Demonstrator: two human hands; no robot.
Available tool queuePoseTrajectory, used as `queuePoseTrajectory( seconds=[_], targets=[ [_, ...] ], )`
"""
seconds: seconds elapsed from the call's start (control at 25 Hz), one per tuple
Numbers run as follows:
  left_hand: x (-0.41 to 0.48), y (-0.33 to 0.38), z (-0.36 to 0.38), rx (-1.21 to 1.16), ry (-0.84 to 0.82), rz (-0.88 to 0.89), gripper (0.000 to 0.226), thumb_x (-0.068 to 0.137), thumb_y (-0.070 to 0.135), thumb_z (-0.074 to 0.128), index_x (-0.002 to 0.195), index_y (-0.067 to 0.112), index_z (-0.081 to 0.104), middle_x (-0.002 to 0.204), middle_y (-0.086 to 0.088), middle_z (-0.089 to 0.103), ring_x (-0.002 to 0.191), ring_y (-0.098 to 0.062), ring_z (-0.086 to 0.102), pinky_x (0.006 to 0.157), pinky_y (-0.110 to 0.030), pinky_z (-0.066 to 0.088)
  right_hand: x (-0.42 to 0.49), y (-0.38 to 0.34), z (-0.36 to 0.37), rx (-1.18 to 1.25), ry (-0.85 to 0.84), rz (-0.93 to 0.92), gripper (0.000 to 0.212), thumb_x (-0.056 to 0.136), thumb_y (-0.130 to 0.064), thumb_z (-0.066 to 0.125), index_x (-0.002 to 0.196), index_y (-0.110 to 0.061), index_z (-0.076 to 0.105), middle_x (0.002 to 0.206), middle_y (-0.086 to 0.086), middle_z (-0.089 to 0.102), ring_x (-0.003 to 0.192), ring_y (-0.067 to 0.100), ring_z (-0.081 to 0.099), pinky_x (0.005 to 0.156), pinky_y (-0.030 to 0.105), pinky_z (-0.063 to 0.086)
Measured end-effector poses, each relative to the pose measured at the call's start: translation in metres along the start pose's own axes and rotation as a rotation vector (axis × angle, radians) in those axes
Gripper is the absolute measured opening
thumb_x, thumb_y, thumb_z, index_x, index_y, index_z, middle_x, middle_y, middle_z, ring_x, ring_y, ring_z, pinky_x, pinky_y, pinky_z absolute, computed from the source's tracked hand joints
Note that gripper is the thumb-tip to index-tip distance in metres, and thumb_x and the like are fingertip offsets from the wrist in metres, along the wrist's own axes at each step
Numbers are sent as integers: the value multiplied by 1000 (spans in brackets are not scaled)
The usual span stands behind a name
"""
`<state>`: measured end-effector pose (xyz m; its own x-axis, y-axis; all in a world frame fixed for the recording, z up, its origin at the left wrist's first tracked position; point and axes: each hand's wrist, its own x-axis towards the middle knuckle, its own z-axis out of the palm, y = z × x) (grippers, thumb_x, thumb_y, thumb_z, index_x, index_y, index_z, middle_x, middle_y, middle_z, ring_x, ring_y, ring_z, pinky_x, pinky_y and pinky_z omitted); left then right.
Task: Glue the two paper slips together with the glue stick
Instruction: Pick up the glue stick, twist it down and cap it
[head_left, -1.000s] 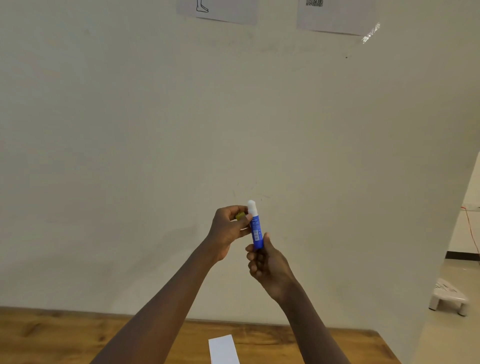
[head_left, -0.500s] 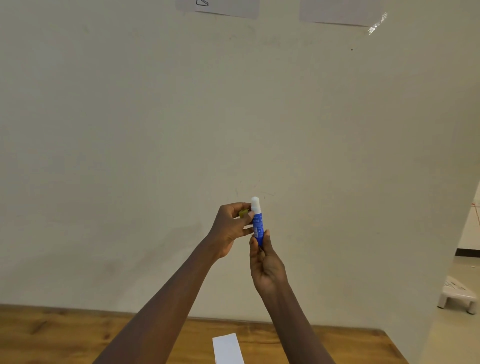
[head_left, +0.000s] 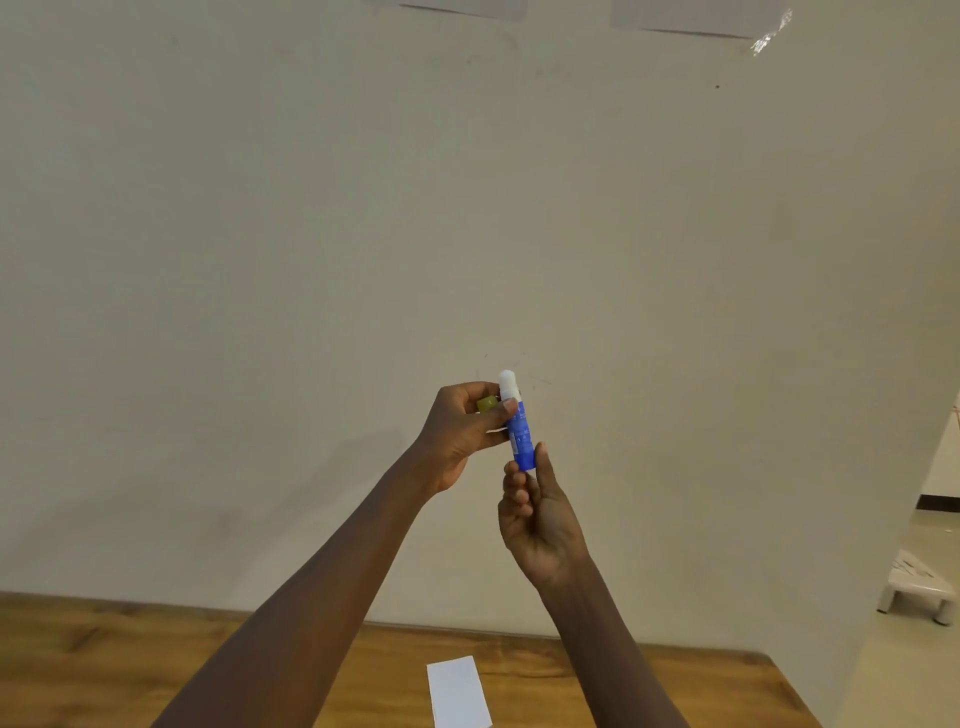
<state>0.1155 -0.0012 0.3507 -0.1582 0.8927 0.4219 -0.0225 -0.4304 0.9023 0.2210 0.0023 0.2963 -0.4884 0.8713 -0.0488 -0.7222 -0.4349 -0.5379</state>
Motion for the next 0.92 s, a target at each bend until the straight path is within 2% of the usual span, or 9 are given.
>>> queuePoseTrajectory(
  seconds=[0.12,0.32,0.44,0.52,0.64,0.72,0.8,0.88,0.92],
  targets=[
    [0,2,-2,-2,64,17,16,83,3,58,98,-3,59,80,-8,60,73,-17,61,61,-17,57,4,8,3,28,-3,-148,27,86,-27,52,90,-1,59,46,1,61,35,5,54,38,10,46],
    [-2,1,-4,-6,126,5,21,82,2,59,102,-6,59,78,-9,60,72,-17,61,57,-15,56,8,19,0,-456,132,-546,24,83,-12,57,106,-5,61,74,9,67,54,11,66,56,15,55],
    [0,4,-12,1,62,-3,21,82,3,58,102,-5,58,77,-6,60,72,-15,60,60,-17,57,2,6,0,-446,34,-245,44,88,-41,44,94,-1,64,65,9,70,50,12,64,51,17,55],
    [0,6,-13,18,16,-6,21,82,4,59,101,-4,58,79,-6,60,73,-16,60,61,-18,57,-3,-2,1,-280,8,-72,47,87,-42,43,91,1,62,59,9,69,46,10,63,46,16,53],
    [-2,6,-9,5,-24,-8,14,81,4,60,95,5,59,82,-5,62,75,-15,62,58,-17,56,-3,3,1,-31,21,-133,25,87,-17,51,100,3,57,74,15,67,51,12,67,47,17,55],
    [-3,4,-5,31,-36,-19,13,81,3,60,93,7,59,82,-4,63,73,-13,63,55,-15,54,-1,11,-1,-37,71,-274,11,84,-2,53,91,-1,60,86,16,62,63,17,69,56,20,58],
    [-3,1,-2,47,-20,-37,13,81,3,60,94,4,59,80,-4,62,71,-13,62,54,-15,54,-1,16,-2,-107,140,-392,18,78,9,56,79,-9,60,90,16,59,72,21,65,60,21,58],
    [-2,0,-2,28,13,-47,15,81,3,60,96,1,59,78,-5,62,70,-14,62,55,-15,55,-3,13,-1,-83,99,-329,4,82,-5,58,83,-8,60,90,15,60,73,21,64,59,22,59],
    [-1,1,-4,22,22,-50,15,81,3,60,96,0,59,77,-5,62,70,-14,61,55,-16,55,-3,9,0,-81,69,-252,15,85,-21,56,88,-6,60,85,14,63,69,20,65,57,22,59]
  ],
)
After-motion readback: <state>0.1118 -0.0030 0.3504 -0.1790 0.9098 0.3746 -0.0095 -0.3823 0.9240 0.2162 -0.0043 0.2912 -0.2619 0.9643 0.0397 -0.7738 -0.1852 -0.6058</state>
